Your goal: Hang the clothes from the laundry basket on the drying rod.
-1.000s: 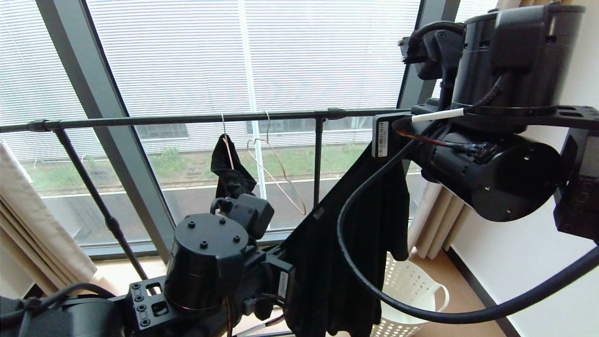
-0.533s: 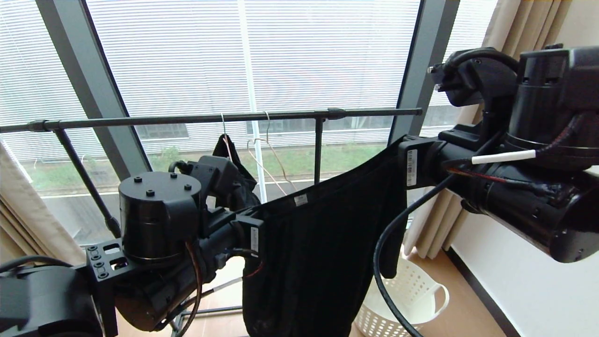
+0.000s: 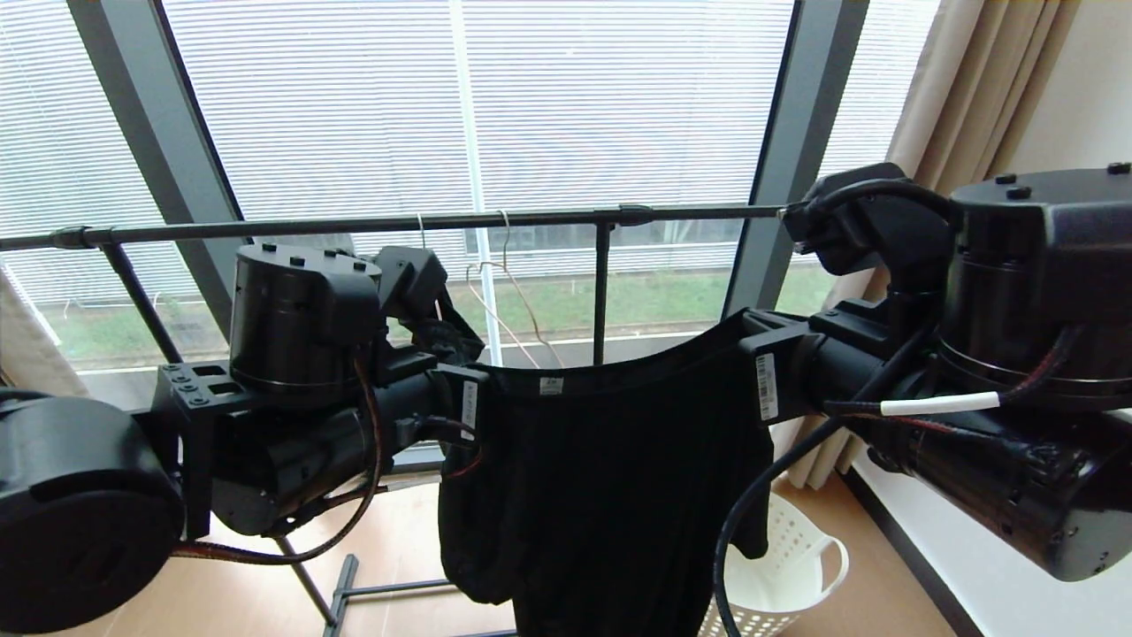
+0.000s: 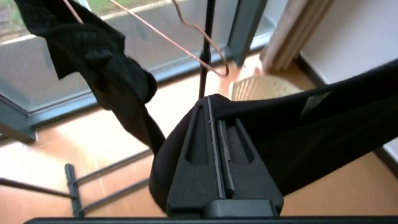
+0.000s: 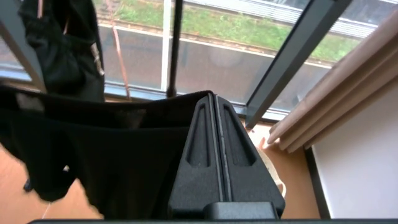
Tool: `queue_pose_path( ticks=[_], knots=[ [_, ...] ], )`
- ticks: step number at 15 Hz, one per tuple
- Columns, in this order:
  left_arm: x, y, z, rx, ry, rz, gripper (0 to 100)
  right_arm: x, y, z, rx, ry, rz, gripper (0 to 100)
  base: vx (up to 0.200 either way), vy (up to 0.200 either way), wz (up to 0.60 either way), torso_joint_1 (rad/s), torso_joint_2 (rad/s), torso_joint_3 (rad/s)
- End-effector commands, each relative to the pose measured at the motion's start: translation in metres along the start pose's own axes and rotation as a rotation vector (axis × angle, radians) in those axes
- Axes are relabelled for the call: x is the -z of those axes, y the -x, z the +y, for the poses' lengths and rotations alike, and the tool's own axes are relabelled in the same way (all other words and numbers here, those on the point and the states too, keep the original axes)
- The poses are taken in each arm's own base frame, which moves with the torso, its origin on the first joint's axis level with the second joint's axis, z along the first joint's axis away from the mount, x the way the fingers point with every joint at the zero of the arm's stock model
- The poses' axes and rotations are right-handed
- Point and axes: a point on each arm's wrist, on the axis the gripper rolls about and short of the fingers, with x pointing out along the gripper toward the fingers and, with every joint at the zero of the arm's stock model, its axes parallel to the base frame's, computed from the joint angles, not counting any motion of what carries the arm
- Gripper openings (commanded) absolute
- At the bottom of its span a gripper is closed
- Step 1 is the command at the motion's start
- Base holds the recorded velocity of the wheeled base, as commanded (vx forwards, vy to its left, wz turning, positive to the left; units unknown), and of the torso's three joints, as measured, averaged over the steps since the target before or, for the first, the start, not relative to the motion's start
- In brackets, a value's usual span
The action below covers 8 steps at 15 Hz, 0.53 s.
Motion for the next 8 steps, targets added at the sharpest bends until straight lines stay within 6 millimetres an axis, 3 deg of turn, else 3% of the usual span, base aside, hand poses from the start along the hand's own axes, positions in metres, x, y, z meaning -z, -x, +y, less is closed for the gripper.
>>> queue_pose_path(
  ticks=[1,8],
  knots=[
    [-0.024,0.016,0.002,0.058,0.001,0.003,0,0.006,-0.008,0.009,-0.002,0.009,0.007,0,0.0,0.0,0.0,0.0,0.0,0.0],
    [-0.038,0.027,0.006,0.117,-0.005,0.075,0,0.006,-0.013,0.011,0.004,0.01,0.005,0,0.0,0.0,0.0,0.0,0.0,0.0]
  ],
)
